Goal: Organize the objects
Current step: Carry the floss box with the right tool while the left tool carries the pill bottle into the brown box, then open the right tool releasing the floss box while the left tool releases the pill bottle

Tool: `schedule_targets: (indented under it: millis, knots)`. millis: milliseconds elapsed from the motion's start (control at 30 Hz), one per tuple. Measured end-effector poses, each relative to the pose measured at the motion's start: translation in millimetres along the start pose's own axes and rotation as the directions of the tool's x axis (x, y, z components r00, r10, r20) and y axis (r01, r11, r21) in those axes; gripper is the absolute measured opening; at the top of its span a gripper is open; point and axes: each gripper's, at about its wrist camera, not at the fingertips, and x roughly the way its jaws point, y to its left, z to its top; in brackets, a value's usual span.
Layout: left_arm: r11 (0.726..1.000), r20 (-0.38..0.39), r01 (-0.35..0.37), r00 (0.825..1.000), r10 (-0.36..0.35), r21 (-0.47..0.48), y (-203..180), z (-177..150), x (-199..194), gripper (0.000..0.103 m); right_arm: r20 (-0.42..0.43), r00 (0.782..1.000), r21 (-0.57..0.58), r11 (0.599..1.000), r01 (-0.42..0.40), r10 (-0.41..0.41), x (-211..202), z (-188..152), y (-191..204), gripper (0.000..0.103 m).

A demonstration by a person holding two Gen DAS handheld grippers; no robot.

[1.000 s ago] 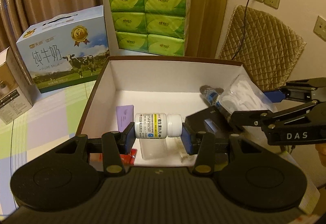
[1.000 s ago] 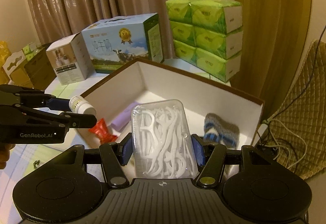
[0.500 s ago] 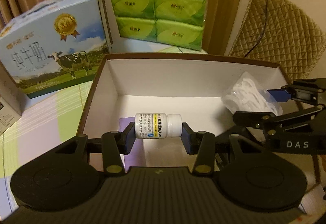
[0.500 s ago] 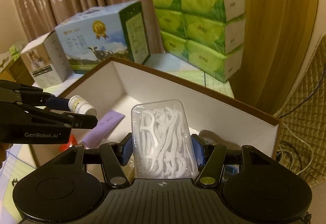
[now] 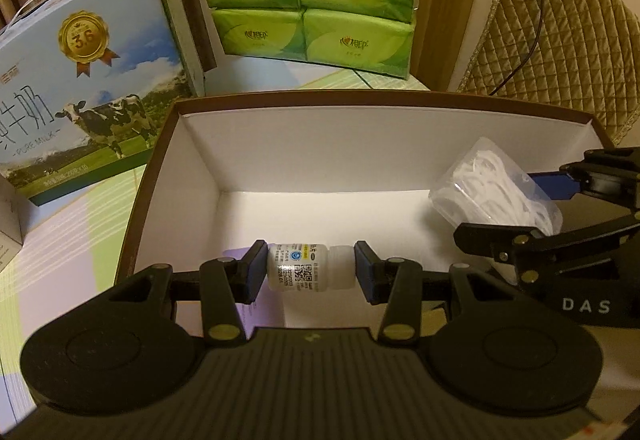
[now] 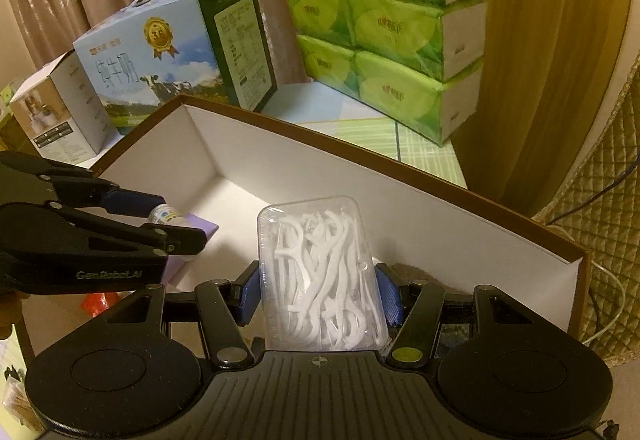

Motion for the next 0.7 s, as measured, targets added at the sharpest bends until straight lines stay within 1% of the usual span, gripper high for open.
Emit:
schedule_targets:
  millis: [33,100,167,267,433,533,567,633,700]
  knots:
    - [1.0,0.002,-0.006,1.0,0.006,0.001,0.4,1.2,1.4,0.042,0.001,1.0,0.001,1.0,0.0,0.0,0.5,0.4,-0.2,0.056]
    - [1.0,0.003,-0.015,1.0,0.015,0.003,1.3,3.0,2.8,0.052,0.0,1.0,0.005,1.0,-0.002,0.002,2.2,1.2,-0.8,0.056]
    - [1.0,0.006,-0.025,1.0,0.025,0.0,2.9,4.3,3.0,0.057,0.0,1.0,0.009,1.0,-0.004,0.004,3.4,1.9,-1.3,0.056]
    - [0.999,0.006,-0.033,0.999,0.033,0.006,4.2,4.8,2.6,0.062,0.001,1.0,0.012,1.0,-0.01,0.01,5.0,2.5,-0.9,0.056]
    - [0.999,-0.004,-0.036,0.999,0.036,-0.004,8.1,1.2,1.8,0.065,0.006,1.0,0.015,1.0,-0.013,0.013,8.7,2.3,0.9,0.056]
    - [0.999,-0.009,-0.039,0.999,0.039,-0.006,9.2,-1.3,0.7,0.069,0.045,0.999,0.018,1.0,-0.014,0.014,7.1,2.3,1.7,0.056]
    - [0.999,-0.01,-0.039,0.999,0.039,-0.007,9.5,-2.0,-0.2,0.071,0.055,0.998,0.018,1.0,-0.013,0.012,5.9,2.9,1.9,0.057]
    - [0.999,-0.012,-0.037,0.999,0.037,-0.011,9.9,-2.9,-2.3,0.075,0.066,0.998,0.024,1.0,-0.006,0.005,3.1,4.2,1.3,0.066]
    - [0.999,-0.011,-0.032,0.999,0.031,-0.014,10.4,-4.2,-5.8,0.079,0.071,0.997,0.025,1.0,-0.016,0.014,-1.8,3.7,0.8,0.069]
